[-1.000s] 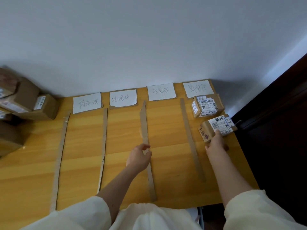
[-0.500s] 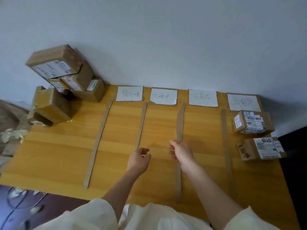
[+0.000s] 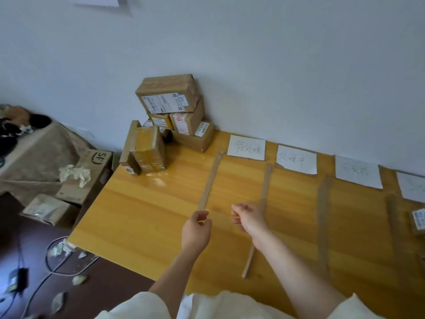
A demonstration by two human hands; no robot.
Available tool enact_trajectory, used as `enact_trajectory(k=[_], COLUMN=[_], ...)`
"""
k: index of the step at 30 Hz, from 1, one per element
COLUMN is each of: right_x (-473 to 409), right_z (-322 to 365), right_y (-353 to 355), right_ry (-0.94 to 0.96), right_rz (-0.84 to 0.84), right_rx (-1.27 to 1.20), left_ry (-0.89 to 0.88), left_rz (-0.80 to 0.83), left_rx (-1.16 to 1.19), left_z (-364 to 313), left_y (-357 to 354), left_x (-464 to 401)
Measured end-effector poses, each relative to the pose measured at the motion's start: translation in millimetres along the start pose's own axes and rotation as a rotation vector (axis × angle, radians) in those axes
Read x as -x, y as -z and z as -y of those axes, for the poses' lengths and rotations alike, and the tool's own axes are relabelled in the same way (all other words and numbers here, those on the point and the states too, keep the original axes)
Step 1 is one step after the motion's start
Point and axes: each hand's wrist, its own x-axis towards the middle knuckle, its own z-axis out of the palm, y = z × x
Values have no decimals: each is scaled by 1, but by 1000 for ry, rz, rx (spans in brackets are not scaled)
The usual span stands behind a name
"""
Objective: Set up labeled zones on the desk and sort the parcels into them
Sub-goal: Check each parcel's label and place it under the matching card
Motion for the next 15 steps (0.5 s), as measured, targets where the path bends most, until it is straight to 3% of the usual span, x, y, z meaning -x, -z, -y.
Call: enact_trajectory(k=[7,15], right_x=[-10,-37], right_z=[48,113], right_y=[-96,-181], right_ry=[79,297], right_rz=[66,-29], right_rx=[157,449], left_ry=[47,53], left_rz=[-123,-257], left_rx=[125,195], left_z=[24,38], left_y=[81,150], left_x=[-59,-122])
